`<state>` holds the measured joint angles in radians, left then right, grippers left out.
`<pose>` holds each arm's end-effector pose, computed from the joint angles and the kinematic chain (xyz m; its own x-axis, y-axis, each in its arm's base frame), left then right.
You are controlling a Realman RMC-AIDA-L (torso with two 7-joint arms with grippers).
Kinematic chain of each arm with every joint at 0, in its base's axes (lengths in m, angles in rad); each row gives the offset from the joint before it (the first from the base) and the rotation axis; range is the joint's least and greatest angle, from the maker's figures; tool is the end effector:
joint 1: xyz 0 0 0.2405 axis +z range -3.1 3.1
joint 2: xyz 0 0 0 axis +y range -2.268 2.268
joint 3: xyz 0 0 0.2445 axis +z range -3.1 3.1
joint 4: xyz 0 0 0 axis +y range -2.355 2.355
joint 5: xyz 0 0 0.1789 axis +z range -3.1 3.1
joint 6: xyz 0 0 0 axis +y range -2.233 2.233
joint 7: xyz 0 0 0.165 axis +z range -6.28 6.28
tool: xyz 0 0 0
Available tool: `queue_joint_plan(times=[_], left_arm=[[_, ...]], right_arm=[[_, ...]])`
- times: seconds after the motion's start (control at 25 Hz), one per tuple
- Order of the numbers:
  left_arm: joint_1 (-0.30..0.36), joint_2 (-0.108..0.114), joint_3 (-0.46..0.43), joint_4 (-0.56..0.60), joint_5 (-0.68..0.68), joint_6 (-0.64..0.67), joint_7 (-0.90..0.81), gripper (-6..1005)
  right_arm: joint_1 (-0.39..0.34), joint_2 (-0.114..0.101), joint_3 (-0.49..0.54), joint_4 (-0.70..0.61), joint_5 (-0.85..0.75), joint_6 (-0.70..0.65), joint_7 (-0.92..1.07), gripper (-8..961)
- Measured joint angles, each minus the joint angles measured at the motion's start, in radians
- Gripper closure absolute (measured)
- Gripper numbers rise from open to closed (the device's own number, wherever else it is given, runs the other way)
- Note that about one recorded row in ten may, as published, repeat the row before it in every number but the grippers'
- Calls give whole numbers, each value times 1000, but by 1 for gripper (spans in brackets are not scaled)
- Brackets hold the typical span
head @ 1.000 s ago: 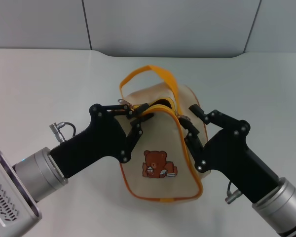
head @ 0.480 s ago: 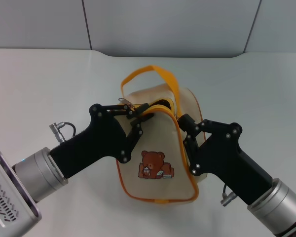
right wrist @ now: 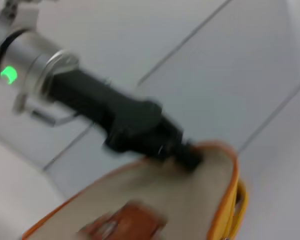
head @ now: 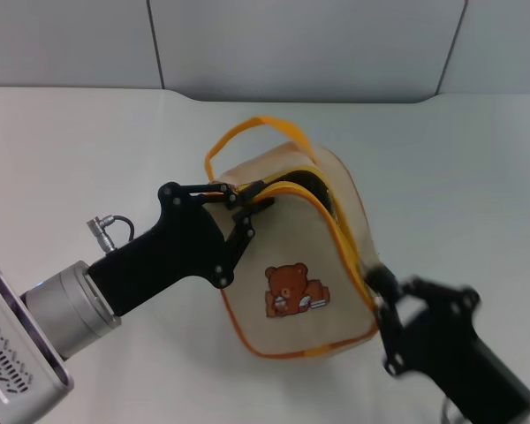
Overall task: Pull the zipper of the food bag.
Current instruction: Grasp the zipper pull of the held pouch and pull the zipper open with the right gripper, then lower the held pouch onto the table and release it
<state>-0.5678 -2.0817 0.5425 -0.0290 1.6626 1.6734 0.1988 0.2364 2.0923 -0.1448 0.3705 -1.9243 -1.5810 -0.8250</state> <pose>-0.1870 0.2732 -0.0464 0.6533 -0.6341 0.4136 -0.0964 -0.6115 -0.7853 0.2289 0.1953 -0.0734 0.8398 0.5263 -0.1332 0.0669 -0.3437 -0.9367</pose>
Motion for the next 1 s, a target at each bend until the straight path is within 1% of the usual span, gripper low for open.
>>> queue_joint_plan(times=[0.04,0.2,0.36,0.4,0.56,0.6,0.64,0.68,0.76,0.8,0.84,0.92,0.96,1.0], left_arm=[[0,0,-1,0,-1,0,0,928],[-1,0,-2,3,-5,-1,-1,928],[-1,0,-5,1,-5,-2,-3,928],[4,0,-8,-6,-7,-4,-25,927],[8,0,-25,-38,-8,-9,-83,927],[10,0,-34,-68,-8,-12,-107,927],[10,0,-34,-68,-8,-12,-107,927],[11,0,-36,-84,-9,-16,-110,927],[10,0,-44,-118,-10,-31,-111,927],[7,0,-68,-158,-10,-61,-115,927],[7,0,-68,-158,-10,-61,-115,927],[4,0,-96,-189,-6,-86,-117,909],[5,0,-102,-196,-5,-91,-119,890],[6,0,-103,-202,-4,-93,-135,872]], right_arm=[[0,0,0,0,0,0,0,953],[-130,0,-25,-43,0,-14,5,954],[-153,0,-22,-50,3,-61,9,954],[-153,0,-20,-51,5,-91,14,954],[-140,-4,-18,-50,7,-110,49,953],[-131,-7,-15,-51,8,-123,121,915],[-131,-7,-15,-51,8,-123,121,876],[-125,-8,-15,-56,8,-137,173,838],[-112,-9,-14,-87,9,-171,301,798],[-94,-9,-13,-141,10,-202,440,779],[-94,-9,-13,-141,10,-202,440,759],[-73,-9,-14,-188,10,-219,574,719],[-61,-10,-17,-220,8,-228,660,699],[-36,-12,-21,-297,4,-247,839,679]])
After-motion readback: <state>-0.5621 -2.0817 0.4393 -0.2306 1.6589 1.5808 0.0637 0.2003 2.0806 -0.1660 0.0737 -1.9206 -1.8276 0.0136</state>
